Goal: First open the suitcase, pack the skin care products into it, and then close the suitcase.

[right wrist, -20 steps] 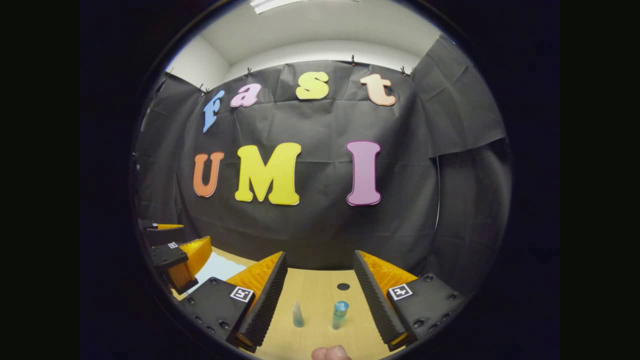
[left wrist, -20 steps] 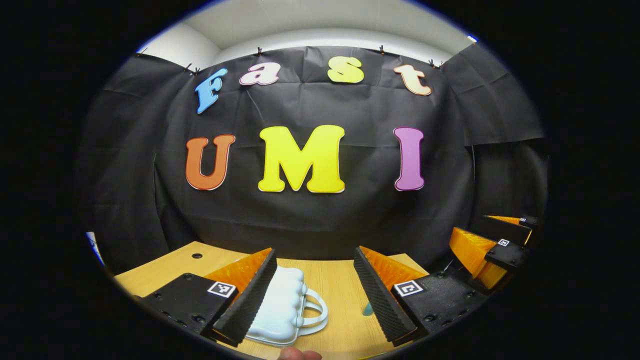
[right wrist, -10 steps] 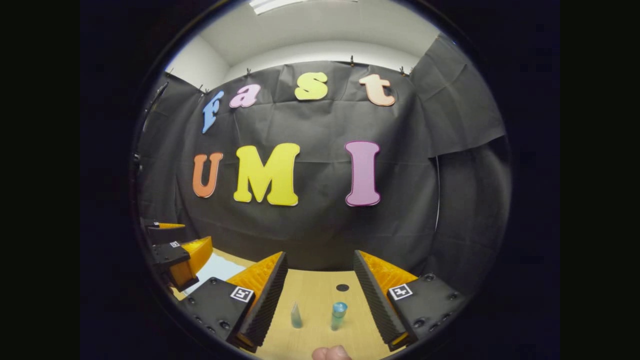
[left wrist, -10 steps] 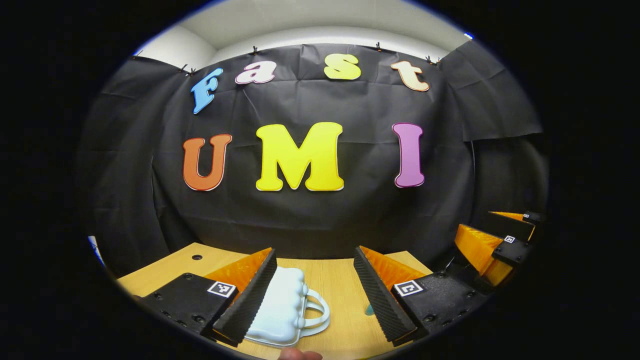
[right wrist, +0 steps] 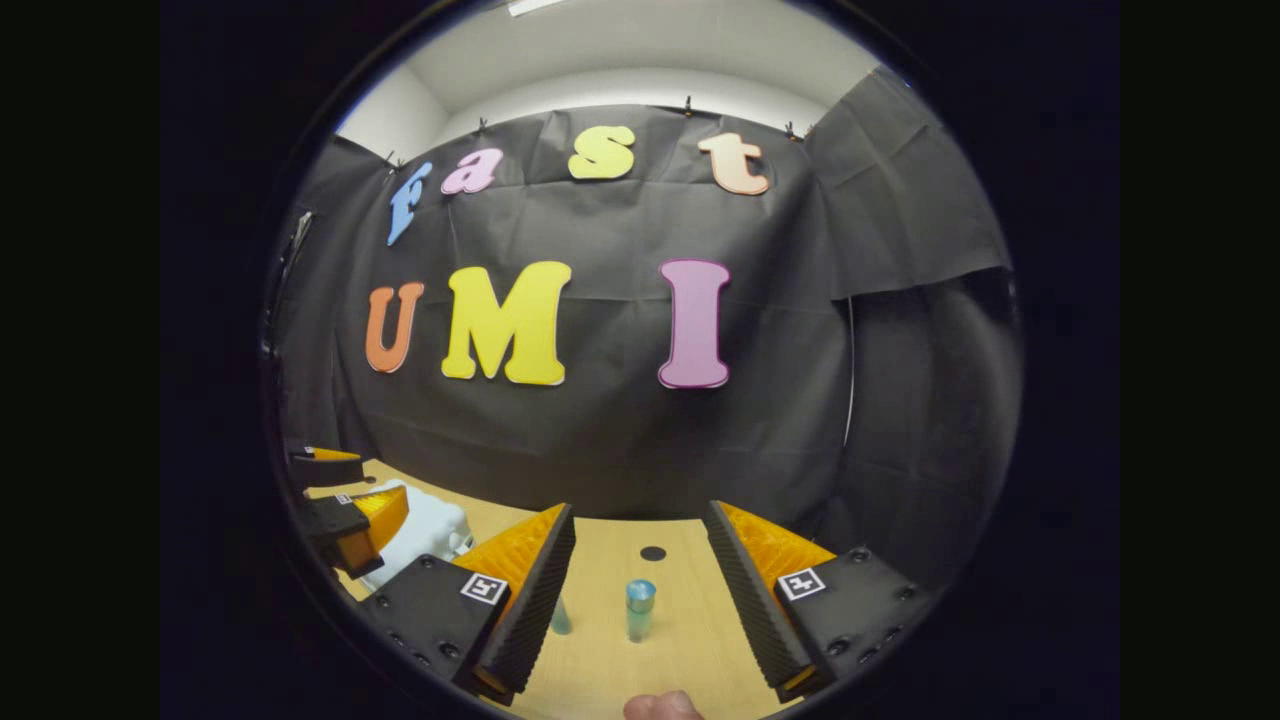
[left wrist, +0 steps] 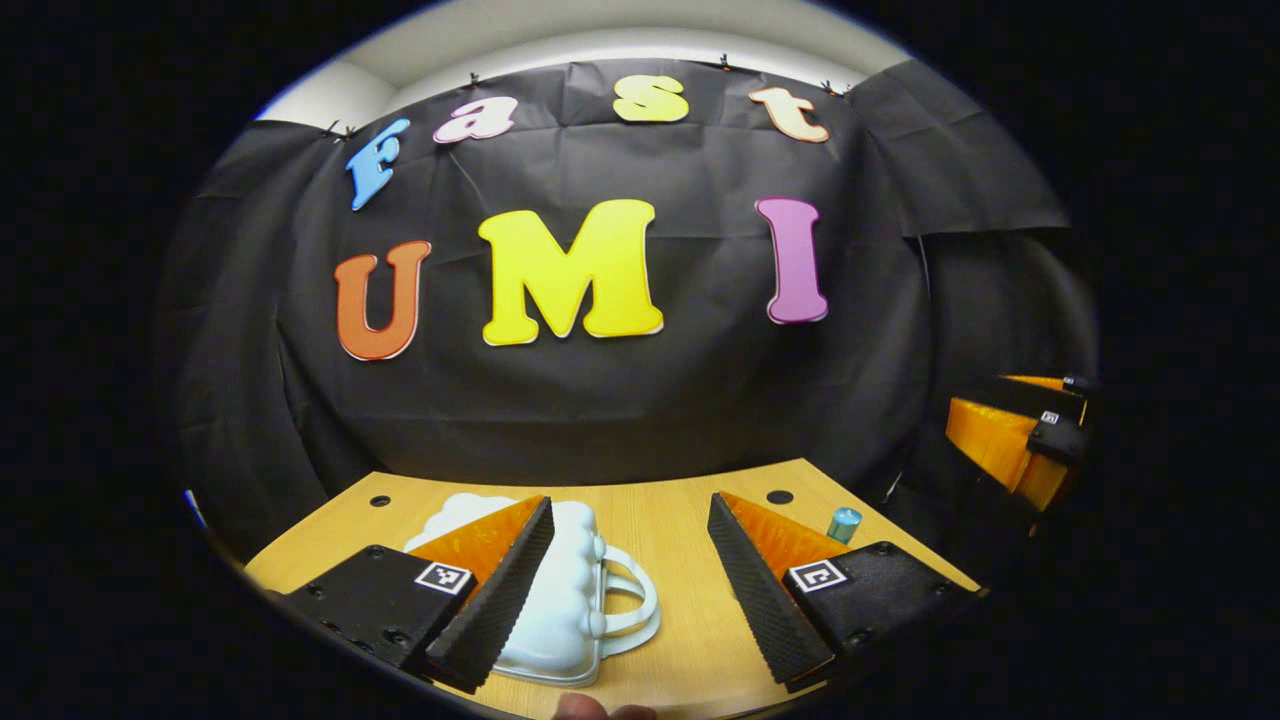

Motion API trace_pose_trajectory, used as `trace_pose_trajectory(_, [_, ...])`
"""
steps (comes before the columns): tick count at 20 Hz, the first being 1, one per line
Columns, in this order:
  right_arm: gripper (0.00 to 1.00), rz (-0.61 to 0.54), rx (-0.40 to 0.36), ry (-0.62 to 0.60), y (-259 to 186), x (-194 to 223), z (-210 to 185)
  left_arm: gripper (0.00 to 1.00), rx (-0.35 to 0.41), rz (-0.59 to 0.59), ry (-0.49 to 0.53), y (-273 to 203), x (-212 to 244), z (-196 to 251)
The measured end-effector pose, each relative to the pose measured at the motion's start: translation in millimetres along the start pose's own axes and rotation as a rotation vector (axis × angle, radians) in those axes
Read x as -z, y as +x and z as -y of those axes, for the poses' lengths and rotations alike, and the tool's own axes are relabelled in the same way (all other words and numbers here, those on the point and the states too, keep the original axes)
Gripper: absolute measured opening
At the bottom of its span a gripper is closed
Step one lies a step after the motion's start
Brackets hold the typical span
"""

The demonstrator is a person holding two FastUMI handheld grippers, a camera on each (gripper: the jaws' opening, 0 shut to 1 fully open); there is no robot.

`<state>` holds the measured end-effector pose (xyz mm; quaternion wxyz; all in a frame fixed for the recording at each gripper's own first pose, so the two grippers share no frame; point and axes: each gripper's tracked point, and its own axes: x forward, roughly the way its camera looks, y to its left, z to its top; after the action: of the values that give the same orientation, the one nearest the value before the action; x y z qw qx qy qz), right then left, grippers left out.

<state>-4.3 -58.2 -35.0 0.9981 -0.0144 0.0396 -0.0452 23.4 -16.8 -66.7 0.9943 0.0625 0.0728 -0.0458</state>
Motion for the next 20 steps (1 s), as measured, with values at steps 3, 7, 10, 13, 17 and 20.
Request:
trace_pose_trajectory(3, [0.8,-0.049,-0.006,-0.016,-0.1,19.2,6.8,1.0,0.04,-0.088,0.102,11.9,31.4,7.6])
trace_pose_trajectory(7, [0.79,-0.083,0.023,-0.021,0.5,33.4,30.5,1.0,0.135,-0.208,0.322,29.6,80.2,12.6])
trace_pose_trajectory(10, [0.79,-0.13,0.042,-0.006,1.1,48.4,43.6,0.99,0.166,-0.315,0.491,34.0,120.7,11.5])
trace_pose_trajectory(13, [0.8,-0.131,0.053,-0.017,-2.3,49.2,51.5,0.97,0.138,-0.376,0.686,42.8,139.0,-4.0])
trace_pose_trajectory(17, [0.79,-0.133,0.054,-0.02,-4.0,51.9,54.5,0.95,0.128,-0.489,0.901,52.4,162.3,-10.5])
trace_pose_trajectory(20, [0.8,-0.149,0.079,0.004,-6.3,58.5,62.7,0.92,0.136,-0.55,1.001,65.8,174.9,-17.5])
